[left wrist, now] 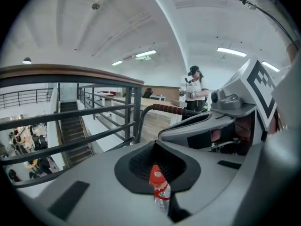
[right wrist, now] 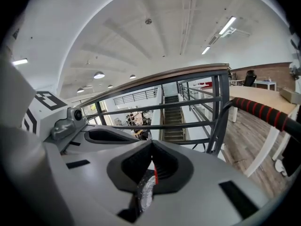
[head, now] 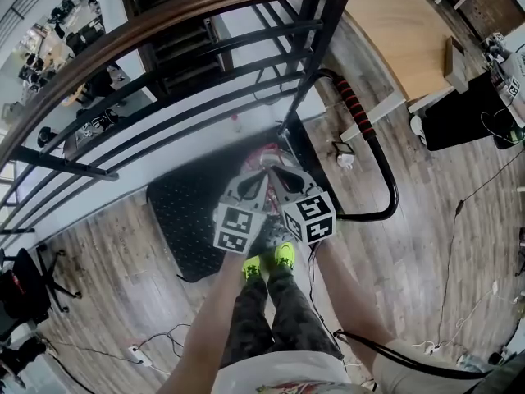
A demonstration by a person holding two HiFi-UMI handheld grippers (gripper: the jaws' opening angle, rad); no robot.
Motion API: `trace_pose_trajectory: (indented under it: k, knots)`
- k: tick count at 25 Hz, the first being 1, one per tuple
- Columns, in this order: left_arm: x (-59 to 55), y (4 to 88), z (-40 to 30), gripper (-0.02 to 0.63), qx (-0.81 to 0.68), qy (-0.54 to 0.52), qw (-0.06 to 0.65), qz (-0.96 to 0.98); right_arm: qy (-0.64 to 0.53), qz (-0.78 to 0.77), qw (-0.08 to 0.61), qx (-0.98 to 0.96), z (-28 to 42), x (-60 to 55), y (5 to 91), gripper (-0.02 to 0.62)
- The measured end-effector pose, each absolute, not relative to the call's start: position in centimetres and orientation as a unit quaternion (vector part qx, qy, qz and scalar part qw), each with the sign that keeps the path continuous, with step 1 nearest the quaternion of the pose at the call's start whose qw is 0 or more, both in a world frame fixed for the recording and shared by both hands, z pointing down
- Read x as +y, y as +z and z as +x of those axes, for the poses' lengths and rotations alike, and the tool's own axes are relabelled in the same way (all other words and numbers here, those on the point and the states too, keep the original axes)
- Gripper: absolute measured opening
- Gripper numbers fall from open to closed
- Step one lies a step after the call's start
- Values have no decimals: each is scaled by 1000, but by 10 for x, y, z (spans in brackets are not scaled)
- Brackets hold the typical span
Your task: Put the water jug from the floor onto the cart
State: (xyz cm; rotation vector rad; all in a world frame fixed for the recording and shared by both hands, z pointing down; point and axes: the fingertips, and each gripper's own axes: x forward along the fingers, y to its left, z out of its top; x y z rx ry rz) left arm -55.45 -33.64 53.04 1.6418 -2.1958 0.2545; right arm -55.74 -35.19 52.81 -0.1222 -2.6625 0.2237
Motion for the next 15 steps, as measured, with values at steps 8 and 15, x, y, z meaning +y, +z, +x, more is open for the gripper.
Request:
trace_pose_trajectory:
  k: [8, 15]
  knots:
    - [-327, 529, -543, 11, -778, 88, 197, 589, 77, -36, 232, -969, -545, -342, 523, 21]
    - [-322, 517, -533, 11, -774, 92, 191, 597, 75, -25, 228, -971, -535, -337, 512, 21]
